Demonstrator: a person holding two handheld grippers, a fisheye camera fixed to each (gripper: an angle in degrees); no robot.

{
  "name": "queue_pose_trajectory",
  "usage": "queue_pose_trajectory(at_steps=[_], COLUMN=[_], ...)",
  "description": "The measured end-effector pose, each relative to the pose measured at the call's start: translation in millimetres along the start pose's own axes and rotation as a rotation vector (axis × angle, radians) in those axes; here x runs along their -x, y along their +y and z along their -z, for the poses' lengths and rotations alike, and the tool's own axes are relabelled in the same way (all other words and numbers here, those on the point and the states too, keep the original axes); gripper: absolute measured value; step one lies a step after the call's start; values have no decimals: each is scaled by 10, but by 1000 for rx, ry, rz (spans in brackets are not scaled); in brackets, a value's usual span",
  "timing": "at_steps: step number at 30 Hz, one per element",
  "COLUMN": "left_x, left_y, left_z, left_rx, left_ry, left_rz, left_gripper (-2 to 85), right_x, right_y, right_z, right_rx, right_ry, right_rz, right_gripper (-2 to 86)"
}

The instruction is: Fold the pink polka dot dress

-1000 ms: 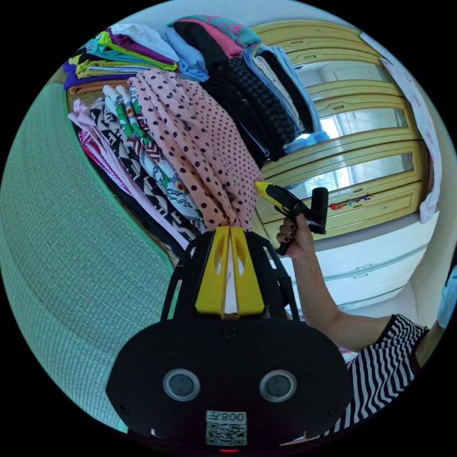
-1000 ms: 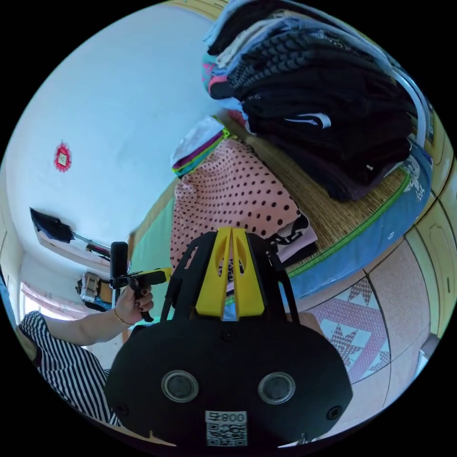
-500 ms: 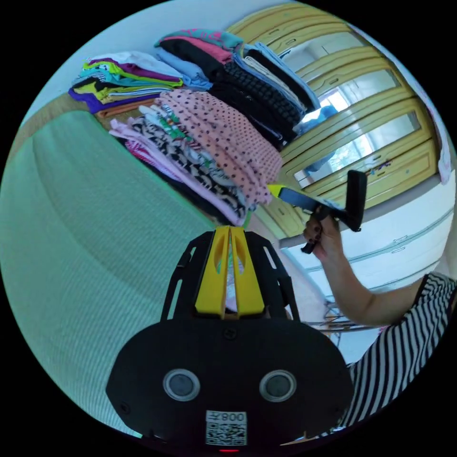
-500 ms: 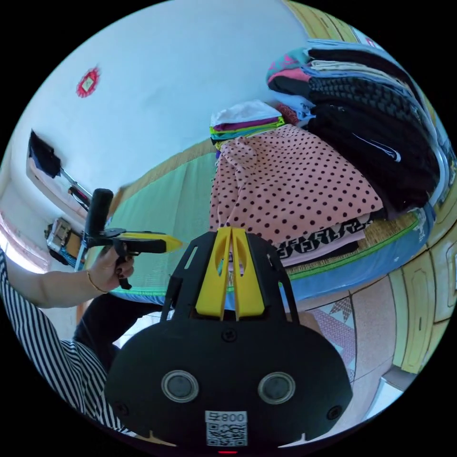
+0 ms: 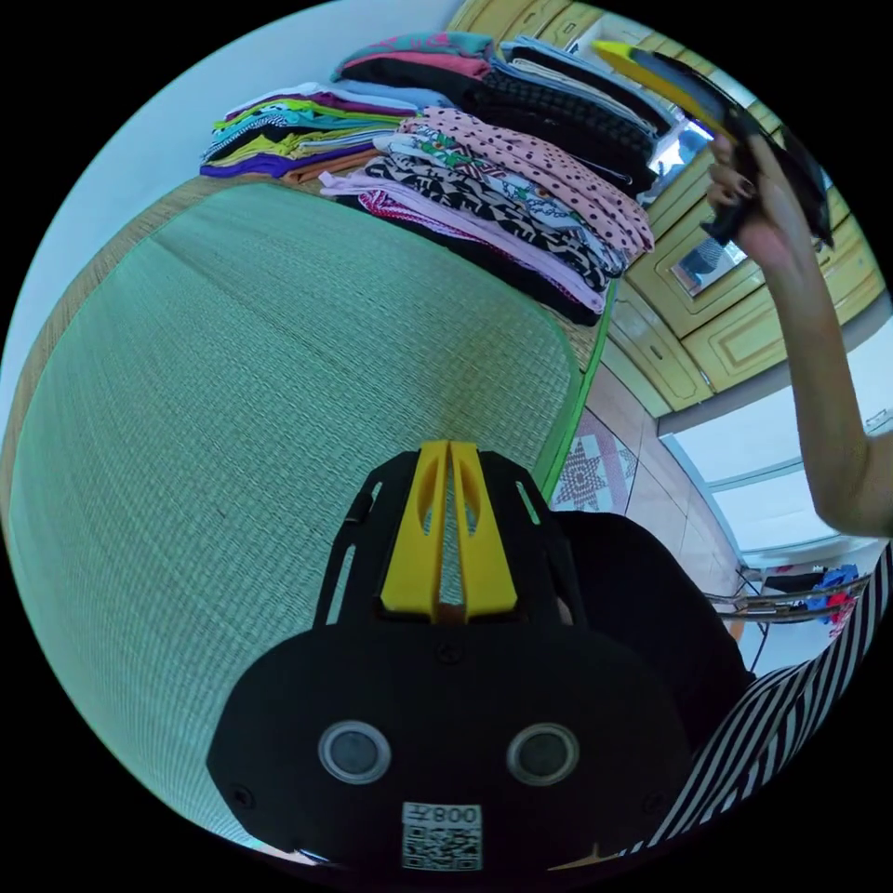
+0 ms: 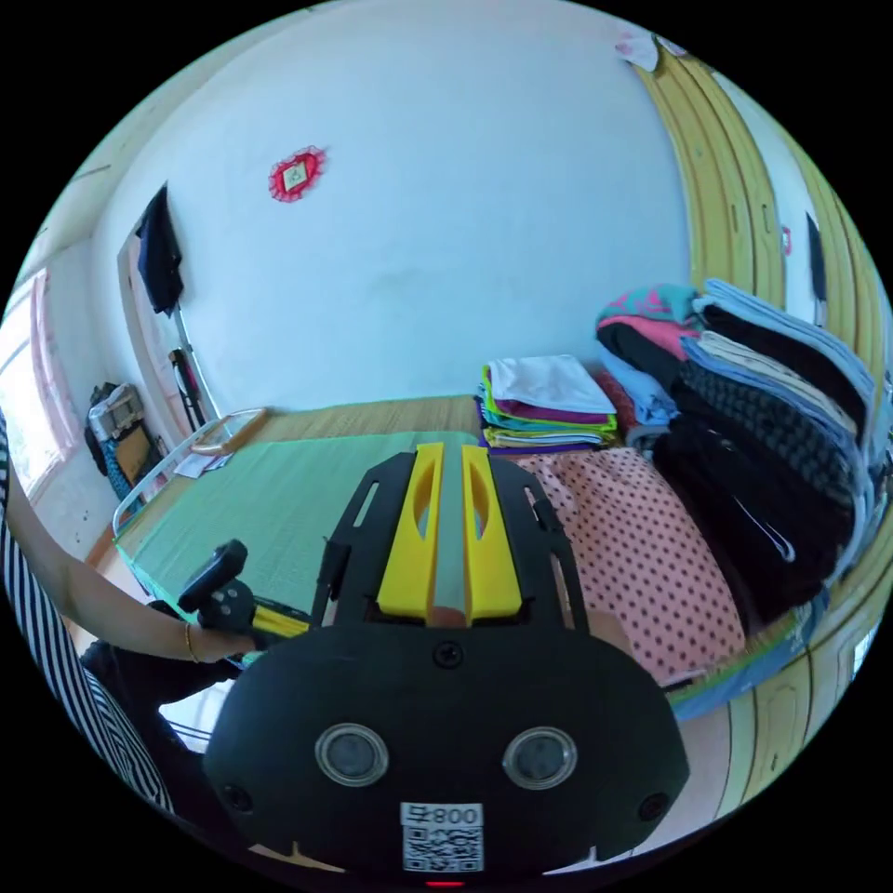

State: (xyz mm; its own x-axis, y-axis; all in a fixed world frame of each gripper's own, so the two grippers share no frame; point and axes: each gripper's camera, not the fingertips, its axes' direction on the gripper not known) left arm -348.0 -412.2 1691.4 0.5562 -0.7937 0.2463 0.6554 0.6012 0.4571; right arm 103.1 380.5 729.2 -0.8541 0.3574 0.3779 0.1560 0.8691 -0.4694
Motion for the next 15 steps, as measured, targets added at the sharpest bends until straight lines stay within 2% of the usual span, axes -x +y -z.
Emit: queue_pose_trajectory(at_steps=[7, 15], left_x=[9, 115], left_y=[437, 928], left_z=[234, 534], left_rx=[-58, -124], left_ry=[-39, -48], left_rz=[-101, -76], left_gripper=[3, 3], right_x=[-121, -479], right_y=[-851, -1904], right_z=[-1178, -2640], right_rx=[78, 204], right_ry=[3, 47], right_rz=[-59, -192], right_gripper=[66, 87])
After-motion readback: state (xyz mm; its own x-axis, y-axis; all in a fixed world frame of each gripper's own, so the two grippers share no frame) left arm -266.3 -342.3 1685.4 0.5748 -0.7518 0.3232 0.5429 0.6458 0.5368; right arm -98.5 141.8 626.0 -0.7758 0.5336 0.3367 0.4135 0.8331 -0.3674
